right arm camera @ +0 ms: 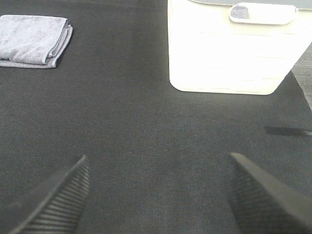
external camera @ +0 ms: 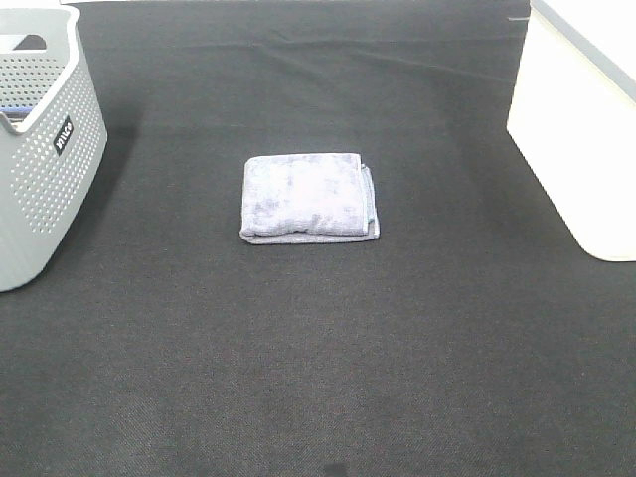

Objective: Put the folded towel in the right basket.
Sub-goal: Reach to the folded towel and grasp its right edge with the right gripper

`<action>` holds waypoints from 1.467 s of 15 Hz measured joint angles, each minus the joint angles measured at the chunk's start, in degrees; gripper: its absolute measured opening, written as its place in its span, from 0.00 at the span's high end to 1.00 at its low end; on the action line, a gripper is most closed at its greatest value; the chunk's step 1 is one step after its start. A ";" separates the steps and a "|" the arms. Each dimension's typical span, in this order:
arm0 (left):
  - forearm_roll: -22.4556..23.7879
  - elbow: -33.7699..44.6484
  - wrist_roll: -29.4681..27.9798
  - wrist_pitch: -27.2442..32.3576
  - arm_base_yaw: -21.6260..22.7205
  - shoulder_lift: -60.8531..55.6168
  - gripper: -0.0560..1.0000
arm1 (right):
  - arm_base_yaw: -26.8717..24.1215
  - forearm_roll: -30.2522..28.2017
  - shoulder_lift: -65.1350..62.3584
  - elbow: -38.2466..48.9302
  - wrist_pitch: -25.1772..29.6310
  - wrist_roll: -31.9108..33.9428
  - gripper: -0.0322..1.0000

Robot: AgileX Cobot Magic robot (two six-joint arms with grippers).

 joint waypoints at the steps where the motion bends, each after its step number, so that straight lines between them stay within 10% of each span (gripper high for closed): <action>1: 0.00 0.00 0.00 0.00 0.00 0.00 0.02 | 0.00 0.00 0.00 0.00 0.00 0.00 0.26; 22: 0.00 0.00 0.00 0.00 0.00 0.00 0.02 | 0.00 0.00 0.00 0.00 0.00 0.00 0.26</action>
